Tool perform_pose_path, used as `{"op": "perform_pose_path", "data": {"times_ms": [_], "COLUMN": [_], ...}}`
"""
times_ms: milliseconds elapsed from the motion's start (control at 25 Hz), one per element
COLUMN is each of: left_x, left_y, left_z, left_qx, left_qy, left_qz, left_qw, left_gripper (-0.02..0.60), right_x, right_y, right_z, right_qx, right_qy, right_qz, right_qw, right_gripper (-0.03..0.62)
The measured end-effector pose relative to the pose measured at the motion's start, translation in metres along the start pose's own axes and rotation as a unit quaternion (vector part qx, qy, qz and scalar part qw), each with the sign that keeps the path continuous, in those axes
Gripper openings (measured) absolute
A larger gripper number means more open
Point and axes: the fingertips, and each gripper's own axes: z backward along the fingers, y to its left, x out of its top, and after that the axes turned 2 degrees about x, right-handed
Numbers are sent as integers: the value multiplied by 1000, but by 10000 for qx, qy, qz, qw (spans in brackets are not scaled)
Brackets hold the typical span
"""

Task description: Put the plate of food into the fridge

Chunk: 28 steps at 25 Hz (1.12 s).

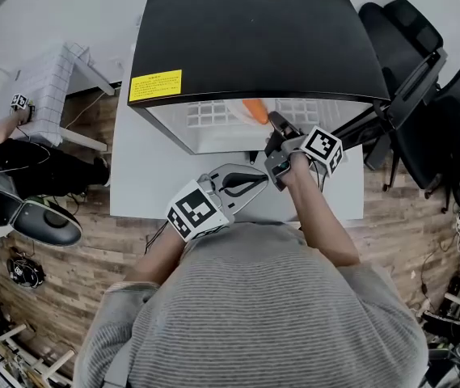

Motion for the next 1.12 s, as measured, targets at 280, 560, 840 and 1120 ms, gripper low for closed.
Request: {"op": "perform_pose_path", "data": {"times_ms": [280,560,840,1120], "left_x": [4,2,0,-6], "left_y": [-8,-7,1,7], "left_z": [-6,-7,-7,-5], "left_qx": [-110,-117,-8,42], "left_qy": [-12,20,22,37], "left_qz": [-148,-139,-114,61], "left_qw": [9998,9998,9999,10000], "left_gripper": [11,11,11,11], "right_x": [0,12,-6,-16], "right_y": [2,12,43,43], "right_z": [2,8,20,35], "right_qx": [-228,-842,-373,-174], "right_qy": [277,487,664,896], "right_qz": [1197,3941,6197,6636], "right_qw": [9922,9139,7811,7425], "right_gripper": [34,34,34,12]}}
